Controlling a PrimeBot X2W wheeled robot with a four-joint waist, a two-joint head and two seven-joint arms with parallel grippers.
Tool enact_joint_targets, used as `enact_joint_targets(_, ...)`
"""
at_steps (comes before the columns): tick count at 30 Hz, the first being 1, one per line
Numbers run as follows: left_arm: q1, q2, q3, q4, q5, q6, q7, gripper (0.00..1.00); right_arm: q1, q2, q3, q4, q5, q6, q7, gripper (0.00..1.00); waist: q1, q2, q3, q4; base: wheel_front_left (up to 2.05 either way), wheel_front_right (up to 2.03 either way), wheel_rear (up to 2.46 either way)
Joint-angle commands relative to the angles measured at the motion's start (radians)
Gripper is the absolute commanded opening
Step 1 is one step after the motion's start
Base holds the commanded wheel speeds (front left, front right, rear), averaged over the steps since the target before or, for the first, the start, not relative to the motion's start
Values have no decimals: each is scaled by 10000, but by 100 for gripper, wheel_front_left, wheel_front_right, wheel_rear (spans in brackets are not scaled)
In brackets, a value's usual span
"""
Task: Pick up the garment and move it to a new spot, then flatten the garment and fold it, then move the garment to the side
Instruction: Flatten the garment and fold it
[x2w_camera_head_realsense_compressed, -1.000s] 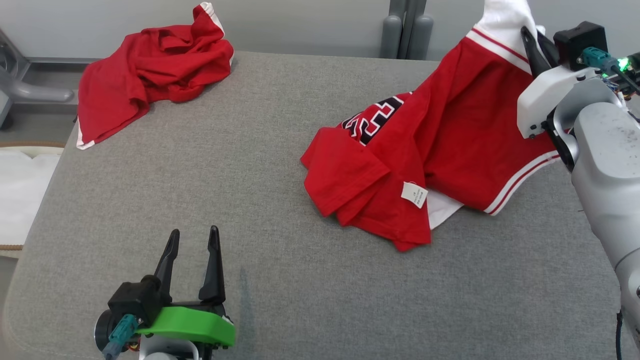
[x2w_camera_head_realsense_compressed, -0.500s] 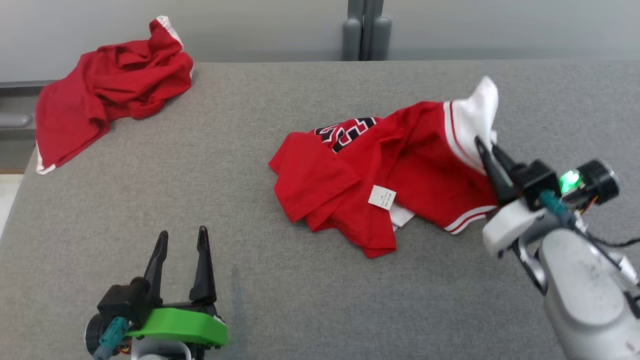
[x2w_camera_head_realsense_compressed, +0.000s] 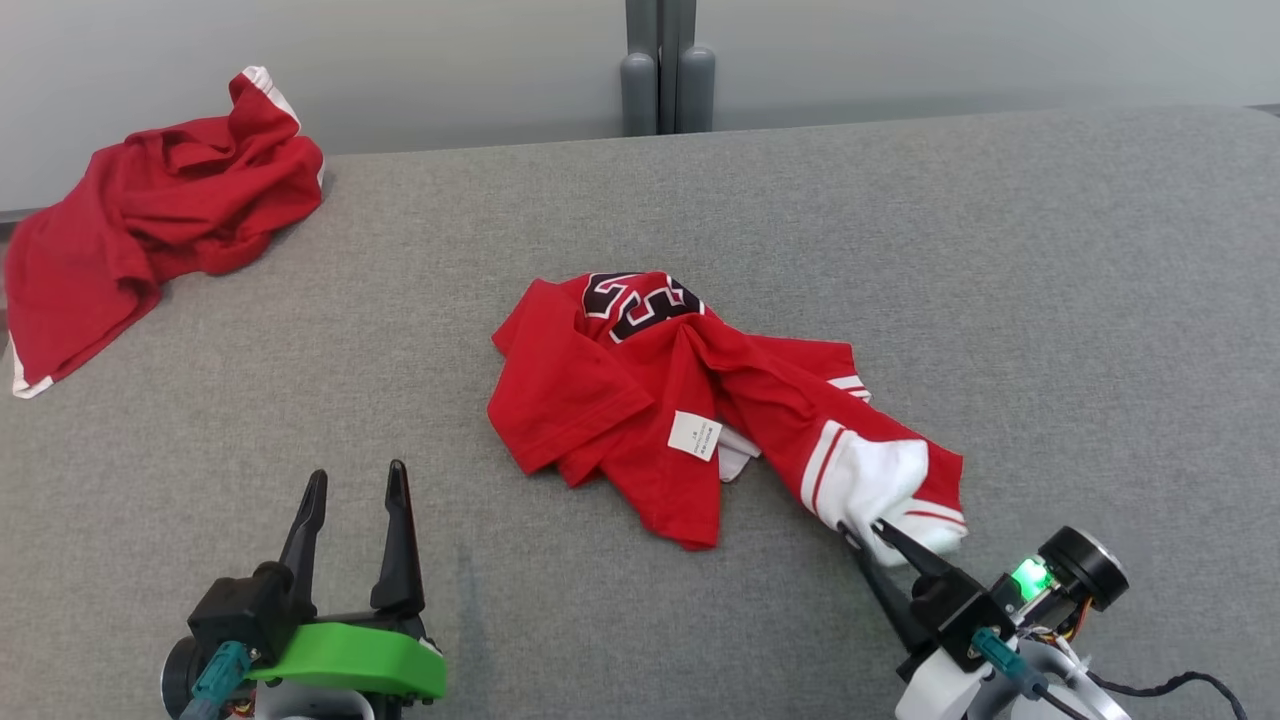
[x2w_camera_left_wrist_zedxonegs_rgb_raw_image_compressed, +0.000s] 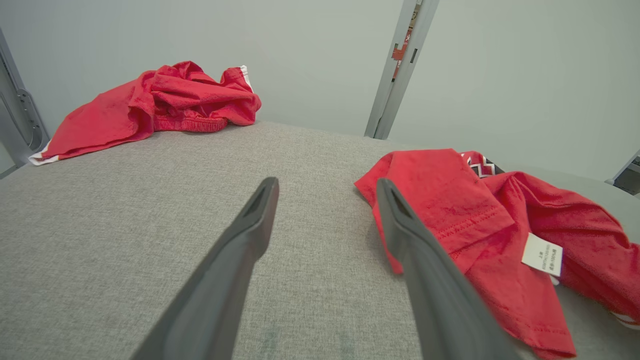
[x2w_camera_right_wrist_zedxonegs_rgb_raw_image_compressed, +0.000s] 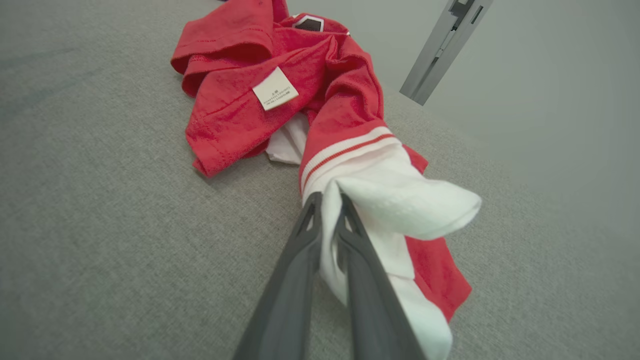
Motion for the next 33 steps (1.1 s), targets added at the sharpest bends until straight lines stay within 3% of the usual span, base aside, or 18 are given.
enact_joint_targets(1,104,23,50,4,20,-42,-5,100,208,-81,72,-94,-44,-14,-21,100,0,-1,-76,-92,0,0,0)
enact_joint_targets(7,222,23,69,16,-20,-31,-5,100,756,-113,124,-492,279,-14,-20,100,0,-1,-226,-340,0,0,0)
enact_joint_targets(17,182,23,-59,52,-70,-55,-5,100,563,-72,-1304,-864,1162,-14,-22,100,0,-1,-336,-373,0,0,0)
enact_joint_targets(24,18,23,-70,32,-49,-67,-5,100,-482,-105,-1863,731,1501,-14,122,100,0,-1,-125,72,0,0,0)
enact_joint_targets(33,-117,23,-150,75,-83,-71,-5,100,-1954,-426,-1397,3727,2220,-14,269,100,0,-1,117,858,0,0,0)
